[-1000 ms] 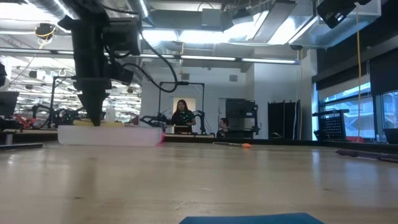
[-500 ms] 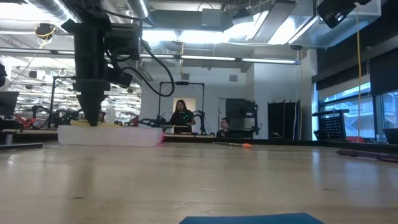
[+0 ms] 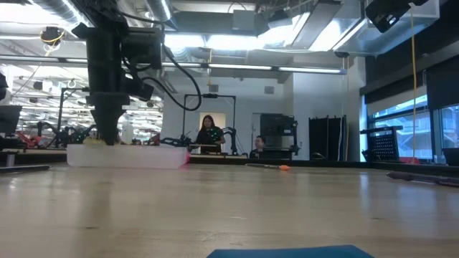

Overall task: Pack school essentials
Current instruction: Put the yellow scissors into the pink supply box, then put the top black pencil into the pink supply box

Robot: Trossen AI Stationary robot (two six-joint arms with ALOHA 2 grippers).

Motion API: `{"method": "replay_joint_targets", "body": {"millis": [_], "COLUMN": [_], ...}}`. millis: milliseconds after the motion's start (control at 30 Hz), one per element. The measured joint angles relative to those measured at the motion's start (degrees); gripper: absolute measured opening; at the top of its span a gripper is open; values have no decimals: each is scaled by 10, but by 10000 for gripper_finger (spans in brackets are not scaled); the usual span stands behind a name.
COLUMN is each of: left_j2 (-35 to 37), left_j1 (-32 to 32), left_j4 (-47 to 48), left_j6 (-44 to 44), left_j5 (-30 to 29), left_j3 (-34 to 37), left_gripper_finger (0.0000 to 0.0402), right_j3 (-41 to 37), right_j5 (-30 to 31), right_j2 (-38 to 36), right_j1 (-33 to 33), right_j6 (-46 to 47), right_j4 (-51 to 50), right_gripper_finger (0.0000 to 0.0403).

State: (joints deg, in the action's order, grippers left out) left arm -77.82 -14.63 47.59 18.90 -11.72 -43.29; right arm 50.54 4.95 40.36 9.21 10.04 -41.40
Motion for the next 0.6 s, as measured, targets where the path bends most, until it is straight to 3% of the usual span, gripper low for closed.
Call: {"method": "replay_joint_targets", "body": {"millis": [467, 600], "left_j2": [0, 1], "left_j1": [5, 18], "left_j4": [-18, -25], "left_j6": [24, 46], "left_j5": [3, -19], "left_j3": [0, 0], "left_gripper_finger": [54, 53], "right_j3": [0, 0], "right_j5": [0, 0], "right_j2": [0, 0], "right_j1": [0, 0], "right_j6": [0, 0], "right_j4": [0, 2], "right_gripper_finger": [13, 13]}}
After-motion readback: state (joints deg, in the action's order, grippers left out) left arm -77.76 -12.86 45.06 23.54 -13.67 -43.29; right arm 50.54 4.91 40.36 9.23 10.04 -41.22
